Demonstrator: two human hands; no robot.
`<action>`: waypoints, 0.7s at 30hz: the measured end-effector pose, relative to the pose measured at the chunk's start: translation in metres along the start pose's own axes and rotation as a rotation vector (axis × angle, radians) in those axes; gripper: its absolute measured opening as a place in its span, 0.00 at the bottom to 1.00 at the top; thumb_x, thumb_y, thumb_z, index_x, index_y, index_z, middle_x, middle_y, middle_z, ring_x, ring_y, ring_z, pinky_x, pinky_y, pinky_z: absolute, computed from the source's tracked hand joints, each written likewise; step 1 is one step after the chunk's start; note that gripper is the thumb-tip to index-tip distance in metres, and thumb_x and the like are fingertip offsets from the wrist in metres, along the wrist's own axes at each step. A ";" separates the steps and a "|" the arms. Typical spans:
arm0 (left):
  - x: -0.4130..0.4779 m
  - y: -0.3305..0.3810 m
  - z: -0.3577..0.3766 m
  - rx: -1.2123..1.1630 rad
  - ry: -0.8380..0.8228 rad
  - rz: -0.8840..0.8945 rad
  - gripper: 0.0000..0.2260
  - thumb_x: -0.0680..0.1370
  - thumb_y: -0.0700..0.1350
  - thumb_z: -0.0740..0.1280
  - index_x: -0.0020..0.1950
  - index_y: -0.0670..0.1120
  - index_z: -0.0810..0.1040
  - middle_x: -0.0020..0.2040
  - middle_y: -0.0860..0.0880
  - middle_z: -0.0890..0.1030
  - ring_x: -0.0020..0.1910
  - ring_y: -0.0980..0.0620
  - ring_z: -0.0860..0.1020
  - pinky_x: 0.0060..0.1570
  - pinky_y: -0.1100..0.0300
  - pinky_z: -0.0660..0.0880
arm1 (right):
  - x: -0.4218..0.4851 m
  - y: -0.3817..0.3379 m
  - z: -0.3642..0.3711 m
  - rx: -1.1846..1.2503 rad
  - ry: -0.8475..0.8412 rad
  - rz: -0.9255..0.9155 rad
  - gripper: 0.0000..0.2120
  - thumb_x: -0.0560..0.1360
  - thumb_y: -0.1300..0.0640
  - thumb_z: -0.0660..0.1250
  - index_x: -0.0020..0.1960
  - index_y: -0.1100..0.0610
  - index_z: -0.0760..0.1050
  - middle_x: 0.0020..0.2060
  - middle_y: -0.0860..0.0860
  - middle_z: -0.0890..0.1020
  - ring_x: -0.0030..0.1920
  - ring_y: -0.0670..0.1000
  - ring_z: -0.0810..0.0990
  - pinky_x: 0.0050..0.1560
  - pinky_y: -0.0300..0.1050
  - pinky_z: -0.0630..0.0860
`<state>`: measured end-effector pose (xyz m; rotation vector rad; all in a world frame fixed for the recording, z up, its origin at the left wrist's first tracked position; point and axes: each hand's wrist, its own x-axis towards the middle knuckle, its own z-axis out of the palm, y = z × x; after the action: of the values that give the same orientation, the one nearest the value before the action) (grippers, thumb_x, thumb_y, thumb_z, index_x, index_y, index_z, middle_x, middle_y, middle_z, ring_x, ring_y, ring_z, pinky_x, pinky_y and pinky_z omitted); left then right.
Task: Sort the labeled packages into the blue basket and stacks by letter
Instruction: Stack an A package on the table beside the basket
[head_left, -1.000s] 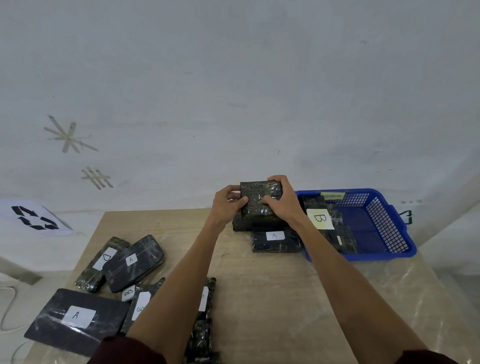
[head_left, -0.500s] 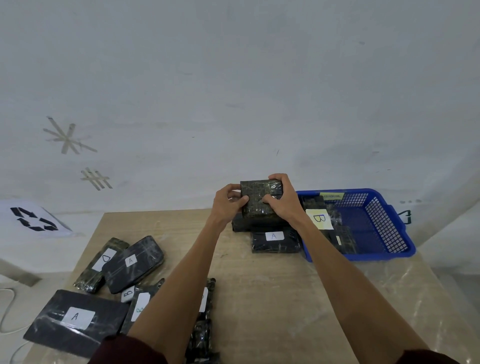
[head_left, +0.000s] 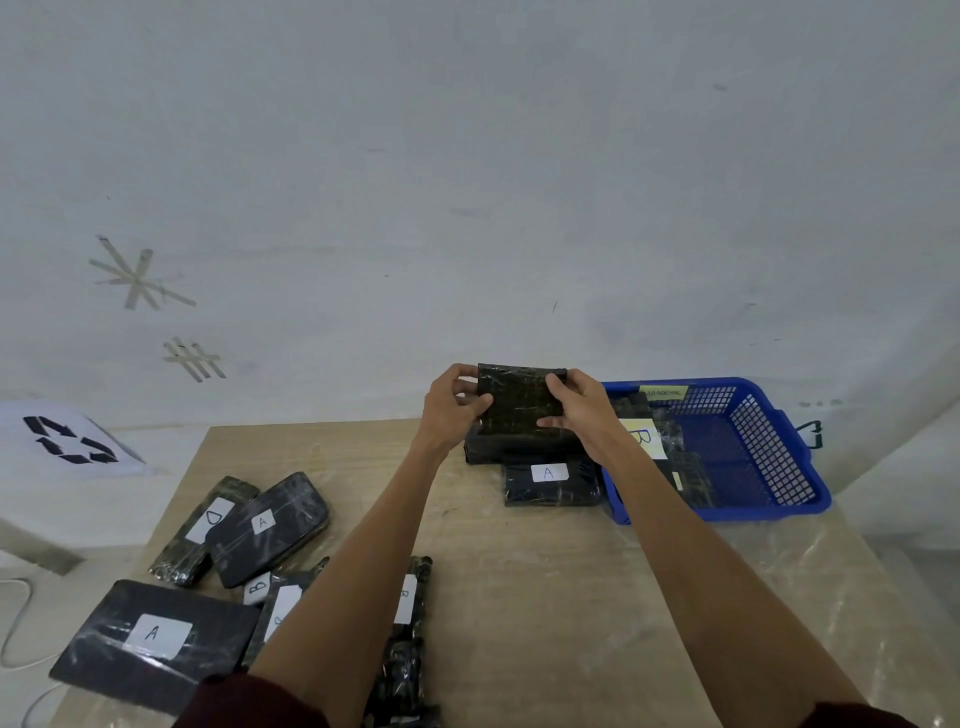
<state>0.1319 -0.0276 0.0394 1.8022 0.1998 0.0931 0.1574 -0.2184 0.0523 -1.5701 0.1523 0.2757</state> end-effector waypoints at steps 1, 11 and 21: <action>0.000 -0.001 0.001 -0.006 0.004 -0.009 0.11 0.78 0.37 0.71 0.59 0.46 0.75 0.52 0.41 0.83 0.48 0.43 0.82 0.47 0.50 0.82 | -0.001 0.000 0.000 -0.014 0.002 -0.015 0.13 0.84 0.56 0.62 0.64 0.63 0.72 0.55 0.56 0.79 0.54 0.52 0.81 0.46 0.48 0.85; -0.002 0.001 -0.001 0.108 -0.024 0.117 0.09 0.76 0.36 0.73 0.51 0.48 0.81 0.47 0.48 0.83 0.48 0.47 0.82 0.49 0.57 0.81 | -0.008 -0.001 0.006 -0.136 -0.019 -0.163 0.08 0.81 0.56 0.65 0.56 0.61 0.76 0.48 0.52 0.79 0.52 0.51 0.79 0.52 0.49 0.81; -0.004 -0.002 0.000 0.133 -0.005 0.229 0.09 0.73 0.35 0.76 0.49 0.45 0.80 0.47 0.48 0.84 0.47 0.49 0.82 0.50 0.61 0.79 | -0.010 -0.001 0.007 -0.282 -0.013 -0.424 0.07 0.77 0.59 0.72 0.50 0.62 0.76 0.39 0.52 0.79 0.37 0.45 0.76 0.40 0.33 0.73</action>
<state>0.1274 -0.0283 0.0378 1.9526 -0.0053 0.2427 0.1472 -0.2125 0.0565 -1.8344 -0.2391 -0.0284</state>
